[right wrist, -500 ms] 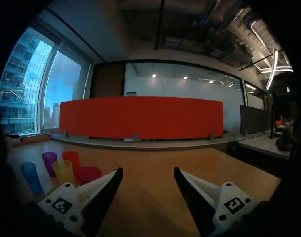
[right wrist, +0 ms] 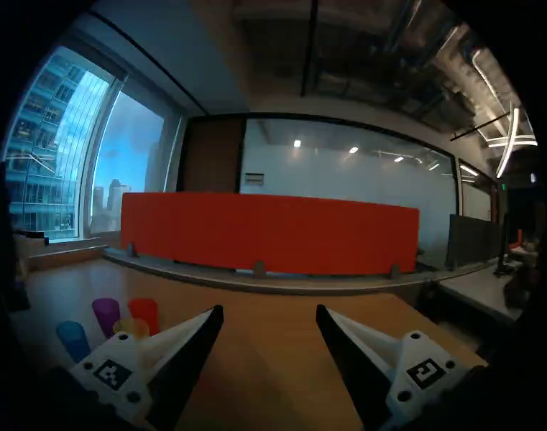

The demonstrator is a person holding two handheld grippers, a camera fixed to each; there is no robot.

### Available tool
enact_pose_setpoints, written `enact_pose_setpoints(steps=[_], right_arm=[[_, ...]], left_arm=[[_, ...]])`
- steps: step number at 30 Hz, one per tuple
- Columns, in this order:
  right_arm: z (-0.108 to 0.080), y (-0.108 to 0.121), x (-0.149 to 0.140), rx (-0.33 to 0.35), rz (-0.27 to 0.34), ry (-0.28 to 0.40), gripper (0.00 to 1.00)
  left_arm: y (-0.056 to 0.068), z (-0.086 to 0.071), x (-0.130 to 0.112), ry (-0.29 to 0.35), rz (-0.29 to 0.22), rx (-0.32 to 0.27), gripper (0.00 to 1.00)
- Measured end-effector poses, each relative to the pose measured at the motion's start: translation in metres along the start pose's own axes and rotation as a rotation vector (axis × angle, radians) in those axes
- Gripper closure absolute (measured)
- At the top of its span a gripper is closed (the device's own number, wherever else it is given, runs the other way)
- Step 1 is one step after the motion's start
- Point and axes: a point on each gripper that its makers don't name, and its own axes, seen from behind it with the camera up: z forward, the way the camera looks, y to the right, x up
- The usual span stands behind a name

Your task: Pour water

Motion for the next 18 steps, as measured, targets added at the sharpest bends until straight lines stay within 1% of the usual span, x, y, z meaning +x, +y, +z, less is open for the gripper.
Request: enact_pose_setpoints(steps=[5,9,14,18], right_arm=[[0.001,0.004,0.026,0.008,0.002,-0.006,0.0],[0.003,0.006,0.045,0.021,0.023,-0.016,0.0],[0.008,0.003,0.065,0.049,0.048,-0.025,0.0],[0.011,0.002,0.08,0.061,0.044,-0.025,0.0]], left_arm=[[0.001,0.003,0.028,0.0,0.013,-0.01,0.01],[0.001,0.006,0.048,-0.003,-0.001,-0.02,0.01],[0.0,0.011,0.064,-0.015,-0.022,-0.032,0.01],[-0.001,0.014,0.081,-0.001,-0.021,-0.043,0.01]])
